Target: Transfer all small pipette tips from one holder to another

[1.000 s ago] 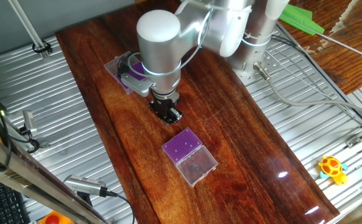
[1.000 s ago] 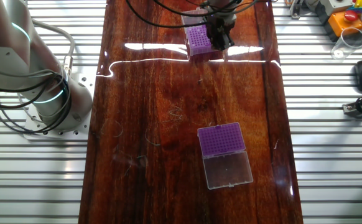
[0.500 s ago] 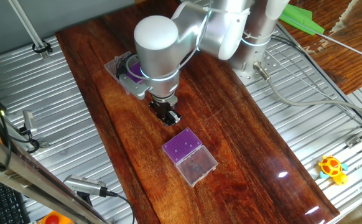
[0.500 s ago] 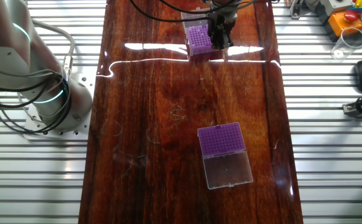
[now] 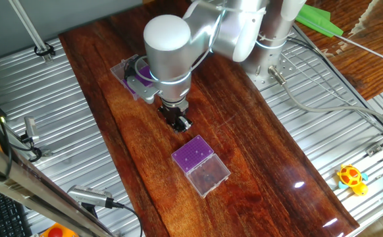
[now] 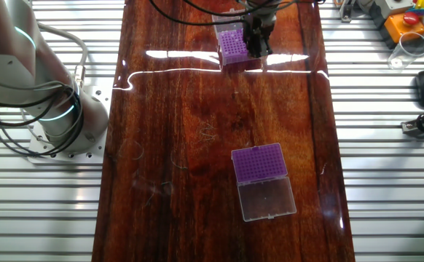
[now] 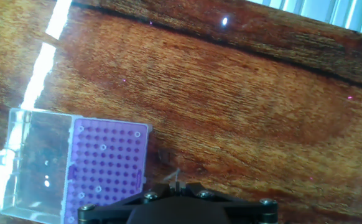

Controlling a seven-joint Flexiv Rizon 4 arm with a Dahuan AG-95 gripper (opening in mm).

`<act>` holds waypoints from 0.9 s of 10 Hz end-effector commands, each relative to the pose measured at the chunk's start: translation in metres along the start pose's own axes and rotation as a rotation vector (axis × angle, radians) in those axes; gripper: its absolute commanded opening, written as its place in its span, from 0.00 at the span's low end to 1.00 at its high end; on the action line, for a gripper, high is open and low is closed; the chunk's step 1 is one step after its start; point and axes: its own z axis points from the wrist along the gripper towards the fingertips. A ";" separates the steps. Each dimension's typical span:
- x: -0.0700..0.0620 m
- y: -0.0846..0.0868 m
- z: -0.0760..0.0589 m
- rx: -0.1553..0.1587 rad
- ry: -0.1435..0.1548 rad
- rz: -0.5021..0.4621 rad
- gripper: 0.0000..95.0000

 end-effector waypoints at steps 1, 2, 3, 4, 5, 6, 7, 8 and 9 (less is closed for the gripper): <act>0.005 -0.011 -0.003 -0.004 0.006 -0.026 0.00; 0.008 -0.021 -0.003 -0.004 0.010 -0.046 0.00; 0.011 -0.043 -0.001 -0.004 0.011 -0.090 0.00; 0.014 -0.060 0.002 -0.001 0.015 -0.128 0.00; 0.018 -0.071 0.004 0.010 0.019 -0.154 0.00; 0.024 -0.081 0.008 0.008 0.016 -0.178 0.00; 0.029 -0.087 0.011 0.009 0.014 -0.189 0.00; 0.032 -0.089 0.010 0.009 0.016 -0.192 0.00; 0.032 -0.089 0.010 0.010 0.020 -0.193 0.00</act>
